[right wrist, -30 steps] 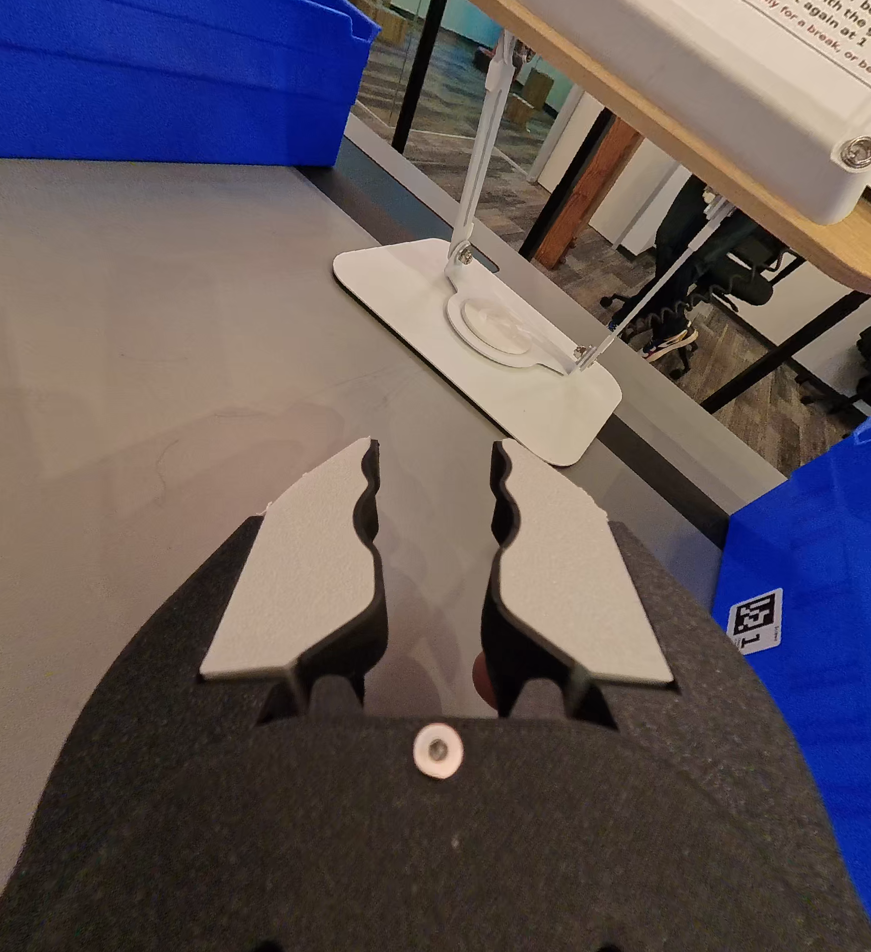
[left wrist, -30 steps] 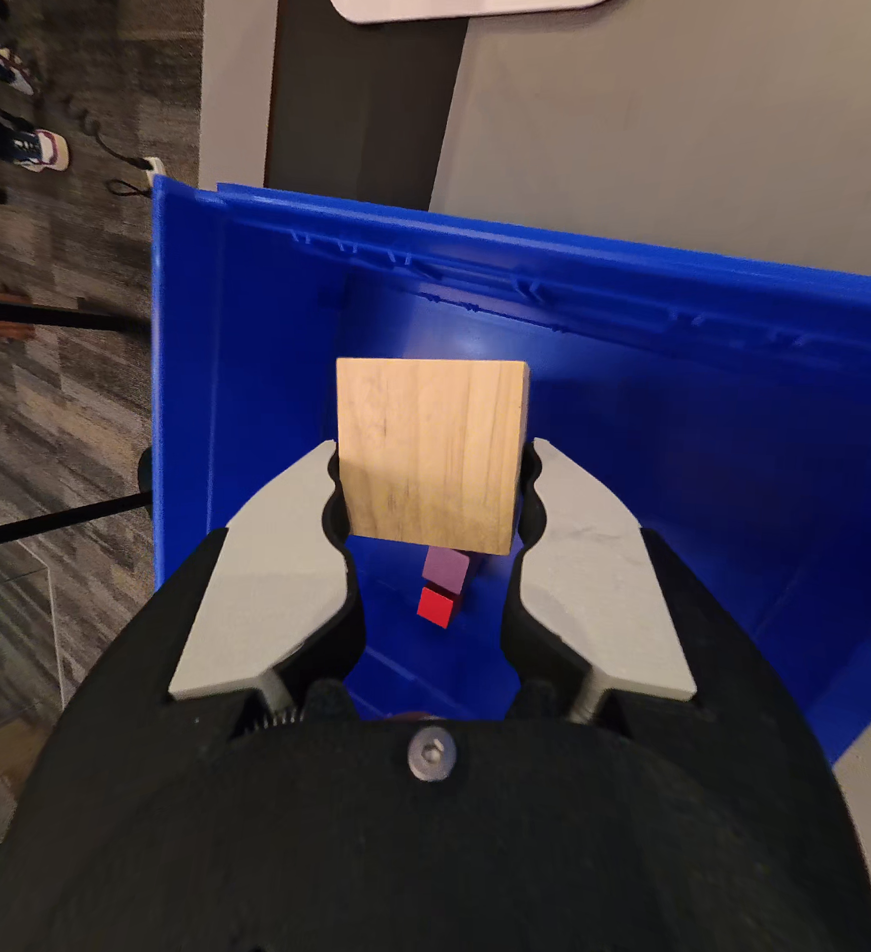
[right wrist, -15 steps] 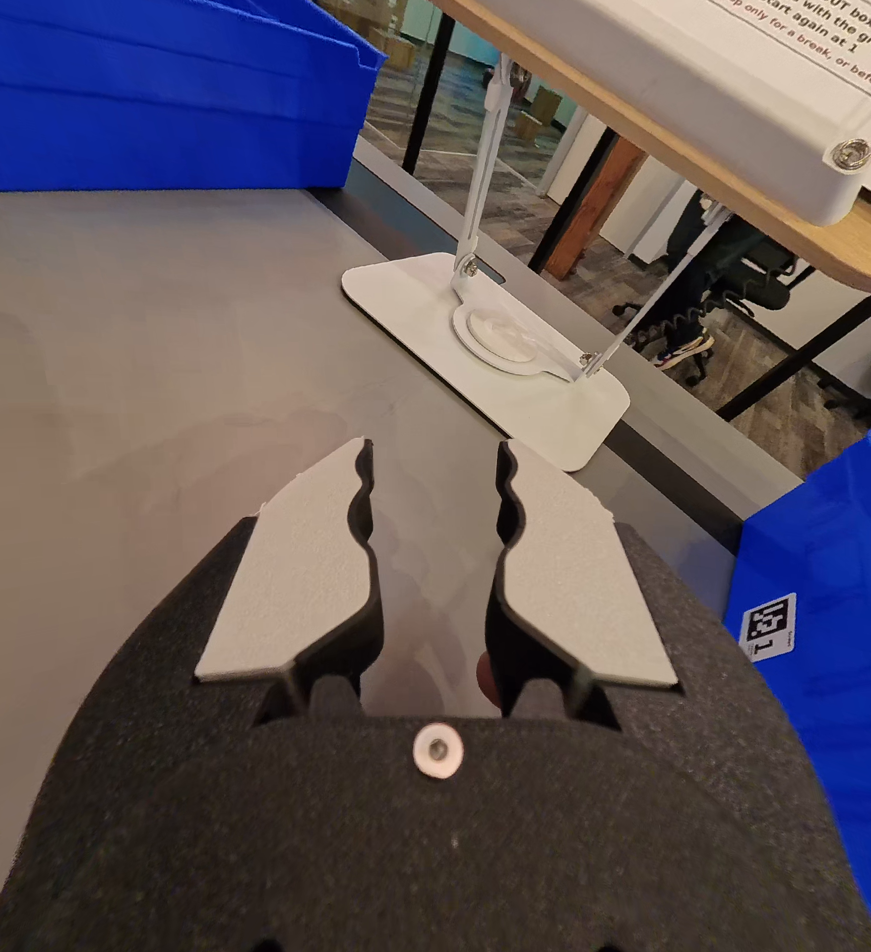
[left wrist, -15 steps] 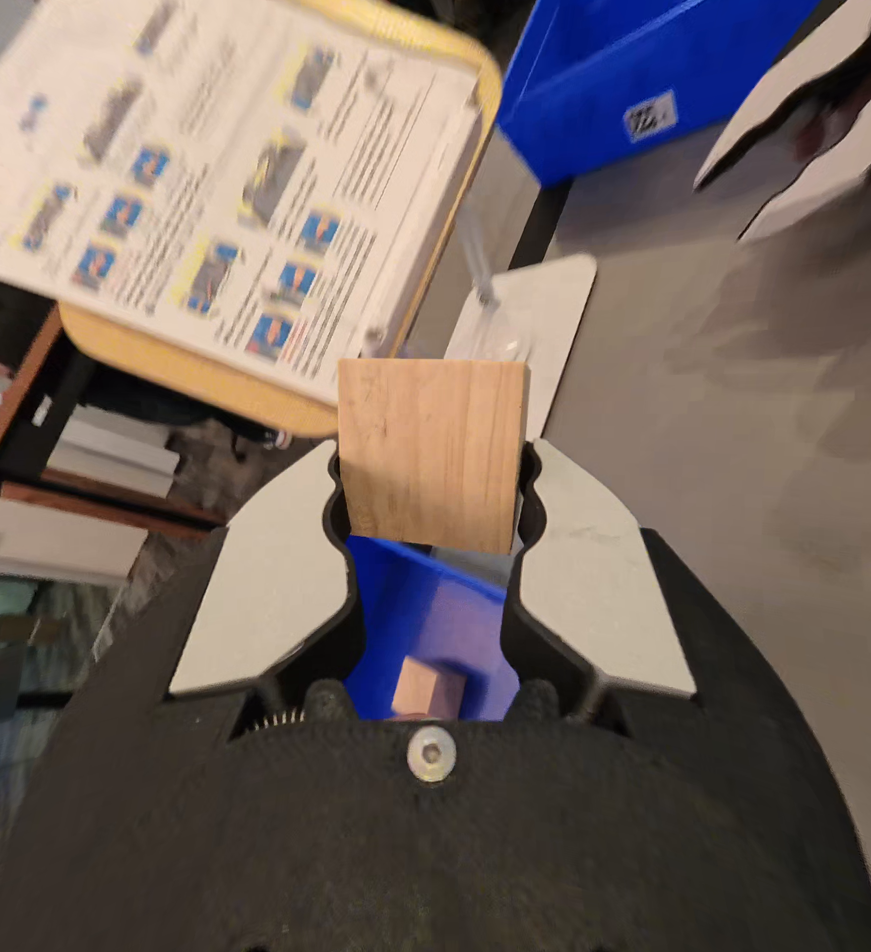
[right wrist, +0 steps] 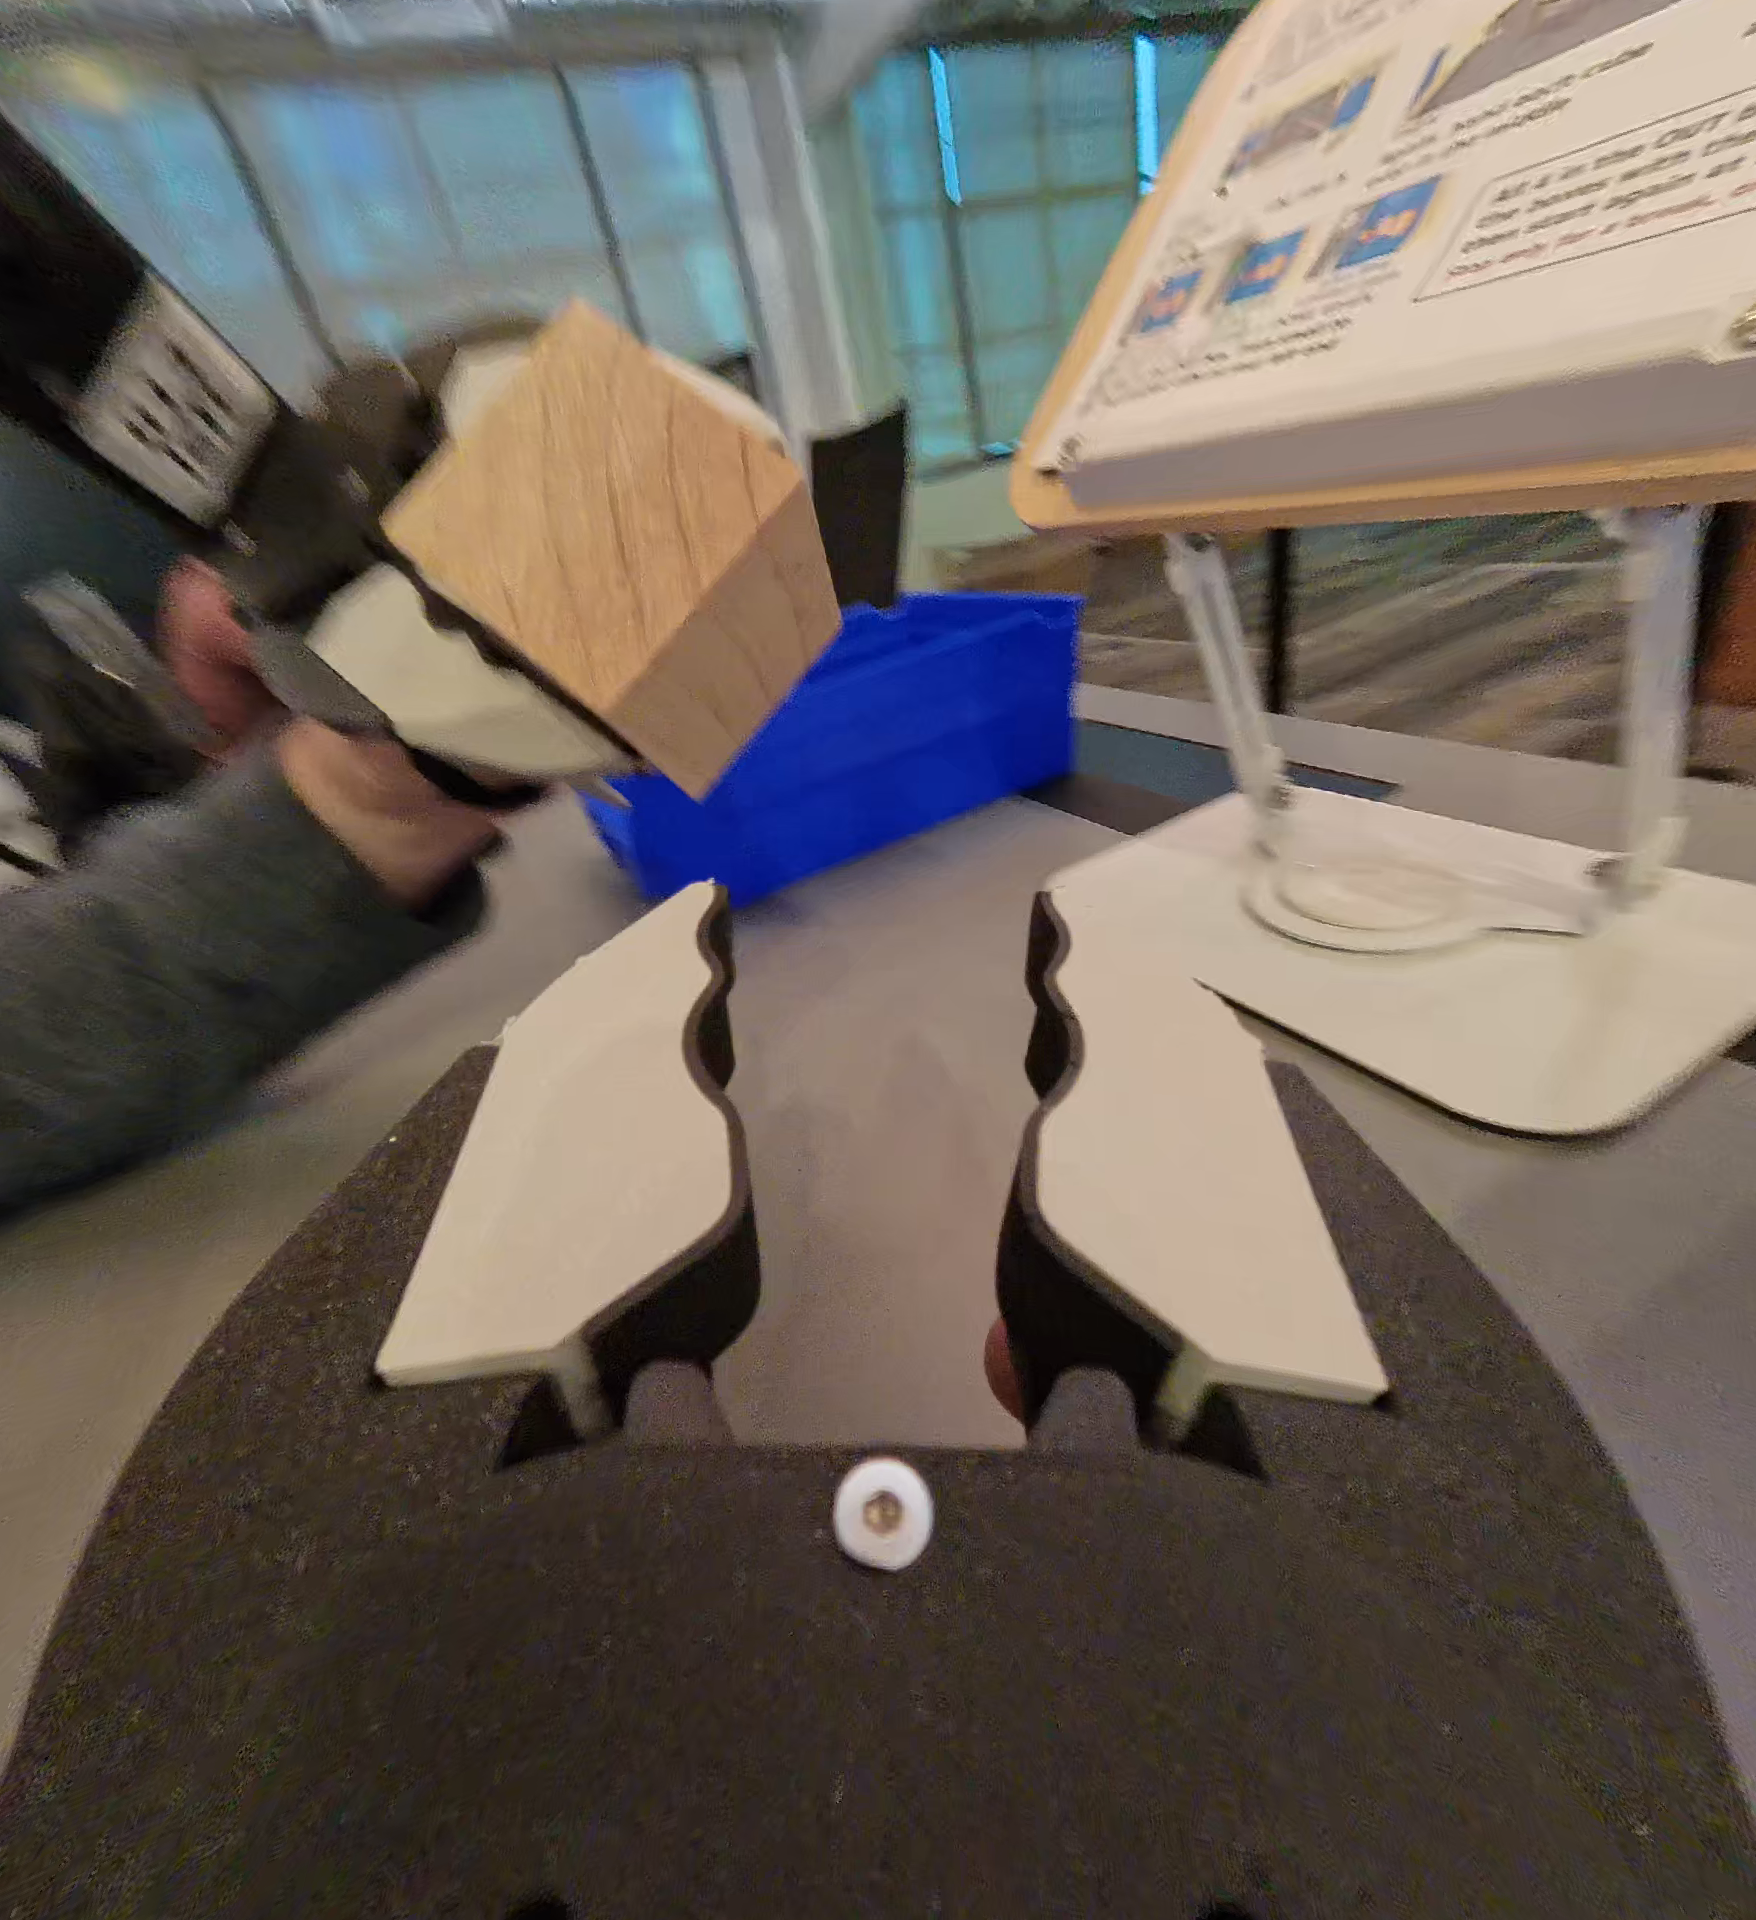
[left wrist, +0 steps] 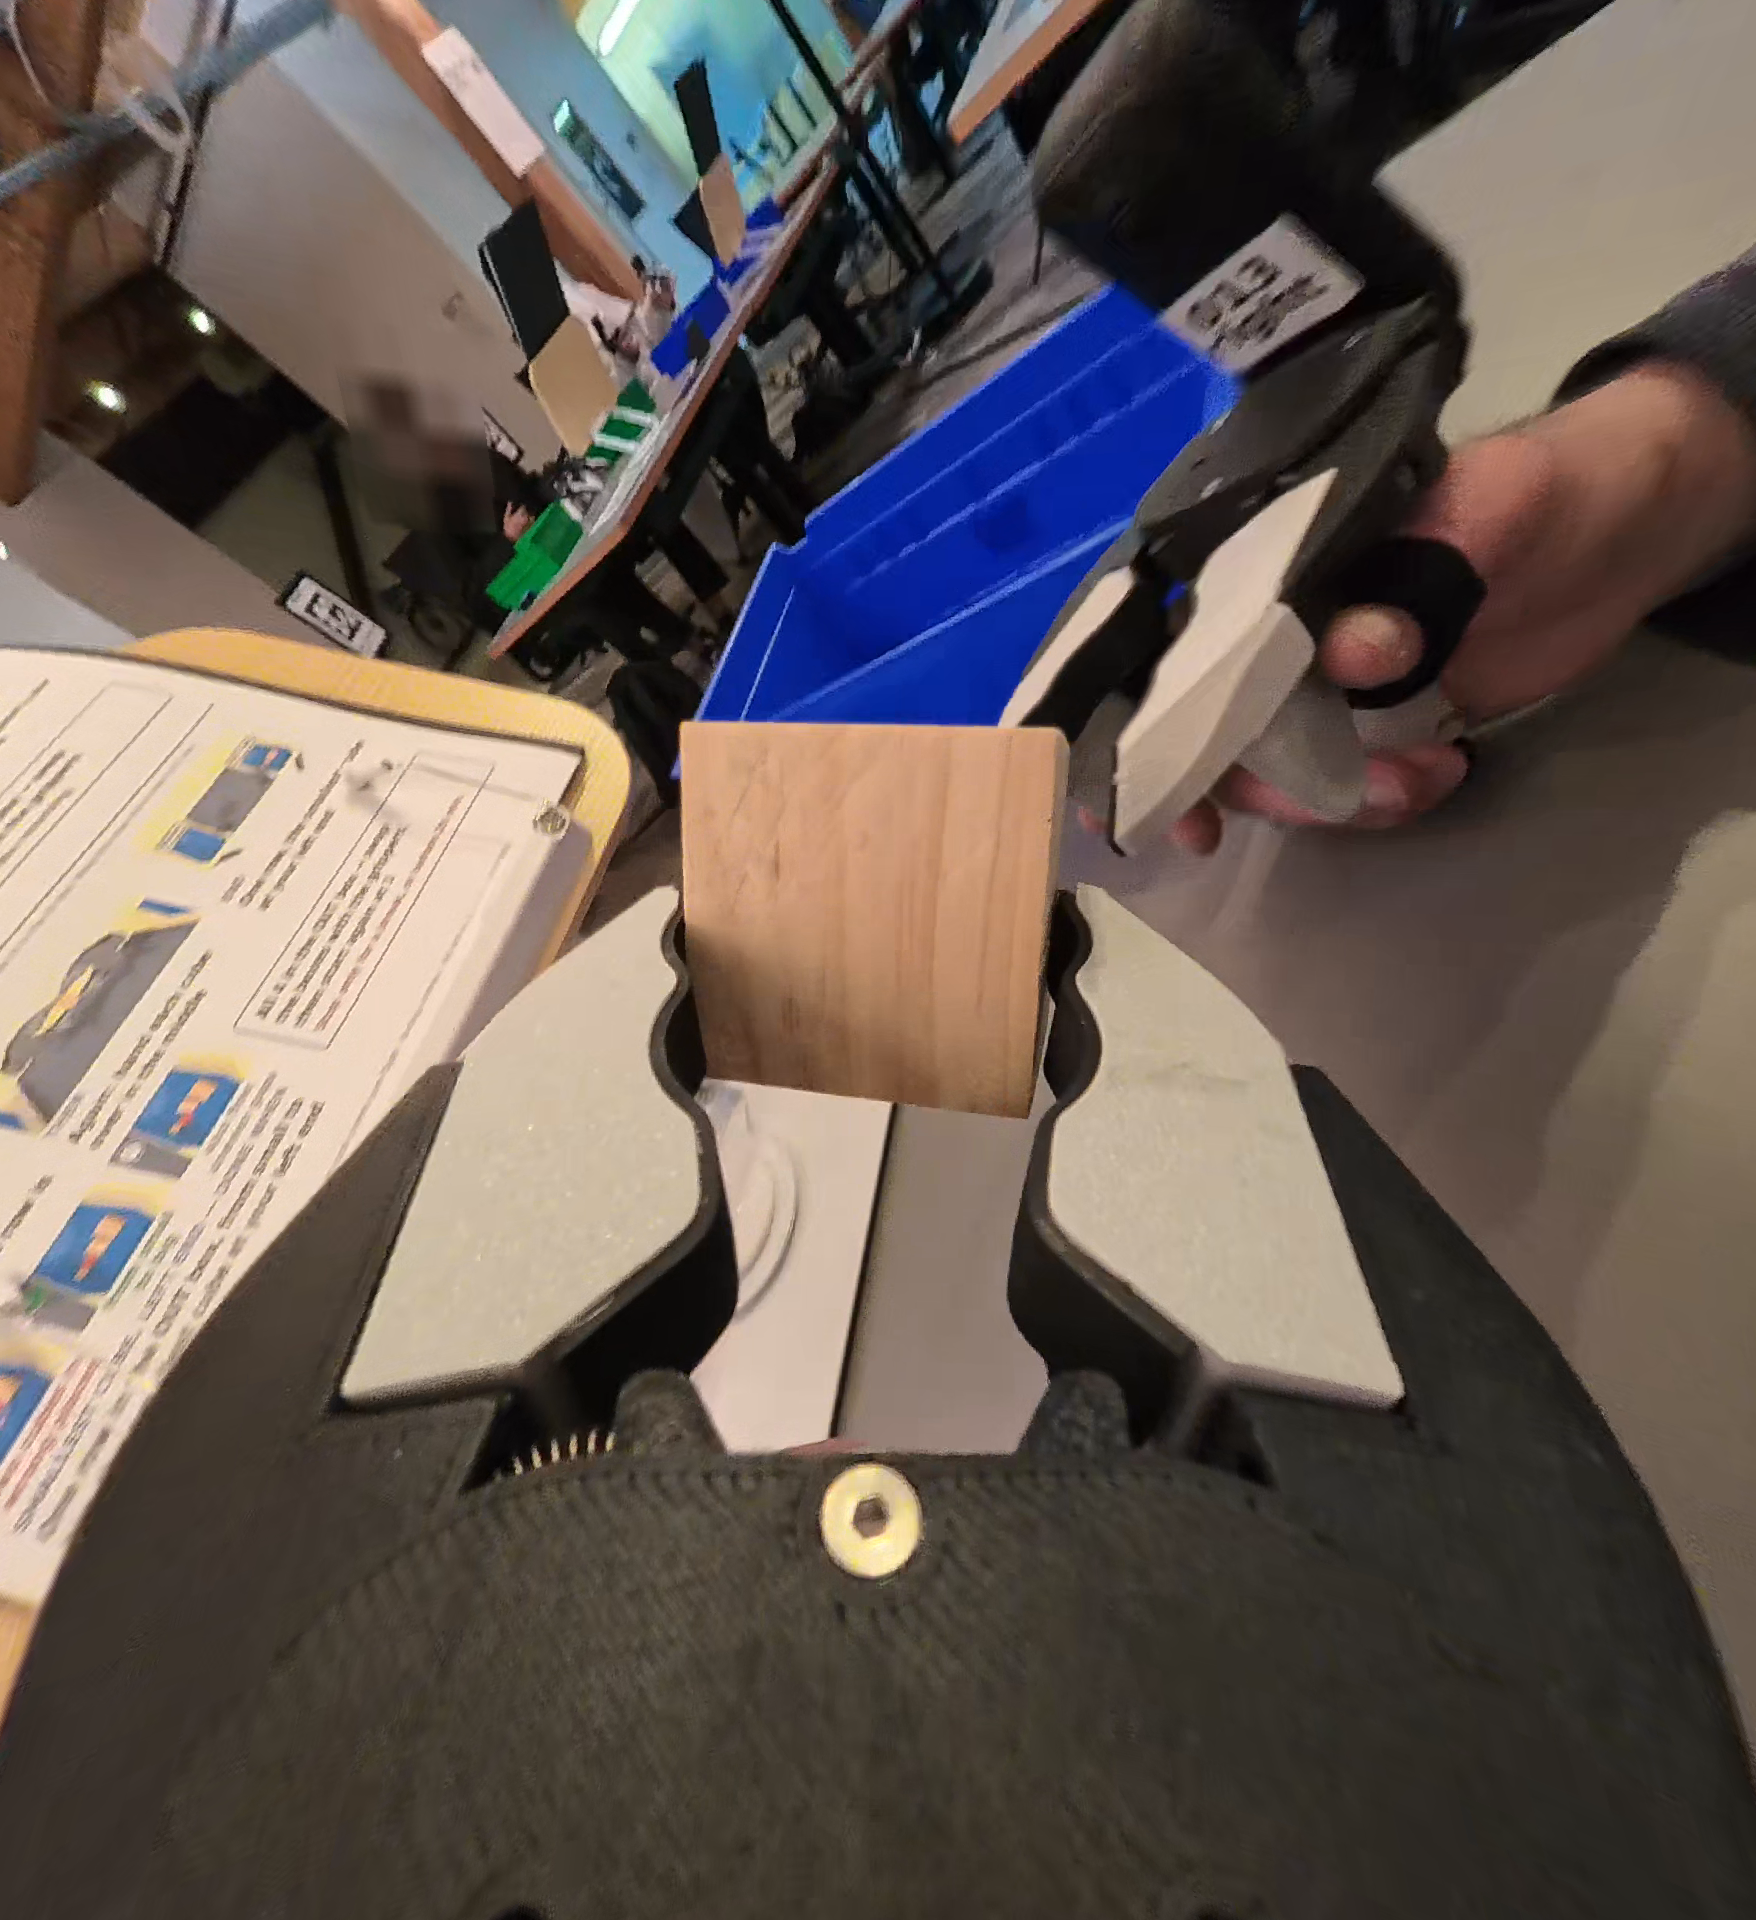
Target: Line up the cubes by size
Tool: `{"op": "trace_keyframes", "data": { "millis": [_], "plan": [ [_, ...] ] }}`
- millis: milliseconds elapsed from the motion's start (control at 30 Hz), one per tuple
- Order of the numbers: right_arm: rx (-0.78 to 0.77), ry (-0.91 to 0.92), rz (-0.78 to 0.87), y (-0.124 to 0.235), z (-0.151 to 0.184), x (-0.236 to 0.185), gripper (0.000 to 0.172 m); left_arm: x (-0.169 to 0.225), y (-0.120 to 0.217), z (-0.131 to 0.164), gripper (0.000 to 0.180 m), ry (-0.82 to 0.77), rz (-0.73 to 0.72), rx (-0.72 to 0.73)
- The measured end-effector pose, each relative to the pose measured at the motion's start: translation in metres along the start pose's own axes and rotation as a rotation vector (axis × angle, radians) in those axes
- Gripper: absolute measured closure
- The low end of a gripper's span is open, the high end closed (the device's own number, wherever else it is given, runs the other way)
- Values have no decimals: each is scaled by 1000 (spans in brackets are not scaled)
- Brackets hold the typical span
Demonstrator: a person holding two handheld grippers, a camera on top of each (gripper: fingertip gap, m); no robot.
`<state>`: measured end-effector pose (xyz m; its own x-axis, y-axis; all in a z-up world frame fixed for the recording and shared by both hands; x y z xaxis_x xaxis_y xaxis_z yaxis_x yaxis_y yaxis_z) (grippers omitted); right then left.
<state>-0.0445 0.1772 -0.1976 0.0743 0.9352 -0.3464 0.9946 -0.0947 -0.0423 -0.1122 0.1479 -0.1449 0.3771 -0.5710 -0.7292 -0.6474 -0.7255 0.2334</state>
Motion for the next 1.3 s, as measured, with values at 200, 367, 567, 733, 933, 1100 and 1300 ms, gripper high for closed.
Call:
{"op": "trace_keyframes", "data": {
  "millis": [200,367,567,733,933,1100,1300],
  "plan": [
    [99,-317,-300,11,-27,-20,102,12,-5,-23,117,-5,56,92],
    [109,-435,-417,12,-33,-34,100,26,-13,-40,117,-40,80,131],
    [123,-541,-584,17,-42,-51,113,33,-16,-54,117,-44,91,173],
    [59,-550,-602,17,-37,-55,110,35,-18,-53,117,-71,83,166],
    [45,-523,-618,16,-39,-64,110,37,-19,-57,117,-67,76,198],
    [54,-518,-601,15,-40,-62,110,36,-20,-55,117,-63,75,176],
    [95,-455,-546,25,-55,-54,110,17,-8,-57,104,-6,26,195]
  ]
}}
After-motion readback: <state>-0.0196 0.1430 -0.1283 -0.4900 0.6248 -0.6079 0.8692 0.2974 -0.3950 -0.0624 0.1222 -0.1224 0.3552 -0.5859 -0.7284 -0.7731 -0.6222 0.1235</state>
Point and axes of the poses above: each gripper's, where its closed fingertips meet, y back along the fingers, z out of its underside, x = y × z across the jaws, the point moved 2 cm from there along y, back along the fingers, and after that the axes turned 8 degrees about -y, right-handed, at the moved point
